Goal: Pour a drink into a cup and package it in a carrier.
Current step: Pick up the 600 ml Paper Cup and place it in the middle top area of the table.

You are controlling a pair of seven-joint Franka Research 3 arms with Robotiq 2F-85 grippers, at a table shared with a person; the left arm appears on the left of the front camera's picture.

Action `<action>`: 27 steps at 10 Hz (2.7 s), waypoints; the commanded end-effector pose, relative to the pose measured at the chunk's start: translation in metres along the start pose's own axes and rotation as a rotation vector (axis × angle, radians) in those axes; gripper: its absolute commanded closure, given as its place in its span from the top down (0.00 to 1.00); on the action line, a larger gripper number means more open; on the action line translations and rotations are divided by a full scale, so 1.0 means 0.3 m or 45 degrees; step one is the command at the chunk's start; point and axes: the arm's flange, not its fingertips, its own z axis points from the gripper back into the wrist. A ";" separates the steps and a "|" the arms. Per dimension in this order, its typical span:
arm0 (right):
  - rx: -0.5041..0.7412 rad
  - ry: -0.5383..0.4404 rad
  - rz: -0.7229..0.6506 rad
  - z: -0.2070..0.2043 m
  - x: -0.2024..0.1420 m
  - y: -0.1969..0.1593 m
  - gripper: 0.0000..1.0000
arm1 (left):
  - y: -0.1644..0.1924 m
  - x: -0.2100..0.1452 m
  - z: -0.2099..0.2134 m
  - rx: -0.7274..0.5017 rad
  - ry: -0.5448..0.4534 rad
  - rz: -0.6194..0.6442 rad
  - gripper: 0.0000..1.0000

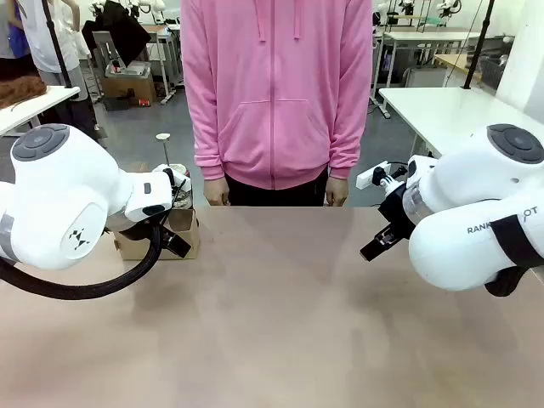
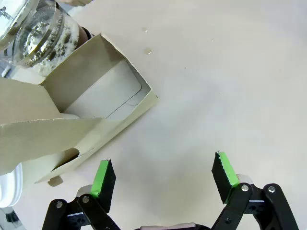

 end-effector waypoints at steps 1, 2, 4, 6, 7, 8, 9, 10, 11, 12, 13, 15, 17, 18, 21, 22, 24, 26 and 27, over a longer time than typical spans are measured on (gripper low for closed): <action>0.000 0.000 0.000 0.000 0.000 0.000 1.00 | 0.000 0.000 0.000 0.000 0.000 0.000 1.00; 0.000 0.000 0.000 0.000 0.000 0.000 1.00 | 0.000 0.000 0.000 0.000 0.000 0.000 1.00; 0.000 0.000 0.000 0.000 0.000 0.000 1.00 | 0.000 0.000 0.000 0.000 0.000 0.000 1.00; 0.000 0.000 0.000 0.000 0.000 0.000 1.00 | 0.000 0.000 0.000 0.000 0.000 0.000 1.00; 0.000 0.000 0.000 0.000 0.000 0.000 1.00 | 0.000 0.000 0.000 0.000 0.000 0.000 1.00; 0.000 0.000 0.000 0.000 0.000 0.000 1.00 | 0.000 0.000 0.000 0.000 0.000 0.000 1.00; 0.000 0.000 0.000 0.000 0.000 0.000 1.00 | 0.000 0.000 0.000 0.000 0.000 0.000 1.00; 0.000 0.000 0.001 0.000 0.000 0.000 1.00 | 0.000 0.000 0.000 0.000 0.000 0.000 1.00; 0.045 -0.028 -0.044 0.064 0.075 -0.080 1.00 | 0.000 0.000 0.000 0.000 0.000 0.000 1.00; 0.055 -0.066 -0.072 0.130 0.142 -0.159 1.00 | 0.000 0.000 0.000 0.000 0.000 0.000 1.00; 0.067 -0.093 -0.068 0.185 0.180 -0.263 1.00 | 0.000 0.000 0.000 0.000 0.000 0.000 1.00; 0.216 -0.181 -0.051 0.307 0.153 -0.535 1.00 | 0.000 0.000 0.000 0.000 0.000 0.000 1.00; 0.401 -0.323 0.035 0.391 0.015 -0.806 1.00 | 0.000 0.000 0.000 0.000 0.000 0.000 1.00; 0.471 -0.441 0.094 0.411 -0.093 -0.906 1.00 | 0.000 0.000 0.000 0.000 0.000 0.000 1.00; 0.529 -0.718 0.165 0.350 -0.381 -1.035 1.00 | 0.000 0.000 0.000 0.000 0.000 0.000 1.00; 0.534 -0.758 0.159 0.315 -0.424 -1.042 1.00 | 0.000 0.000 0.000 0.000 0.000 0.000 1.00; 0.525 -0.767 0.158 0.277 -0.442 -1.043 1.00 | 0.000 0.000 0.000 0.000 0.000 0.000 1.00; 0.504 -0.778 0.133 0.362 -0.478 -1.018 1.00 | 0.000 0.000 0.000 0.000 0.000 0.000 1.00; 0.504 -0.778 0.133 0.362 -0.478 -1.018 1.00 | 0.000 0.000 0.000 0.000 0.000 0.000 1.00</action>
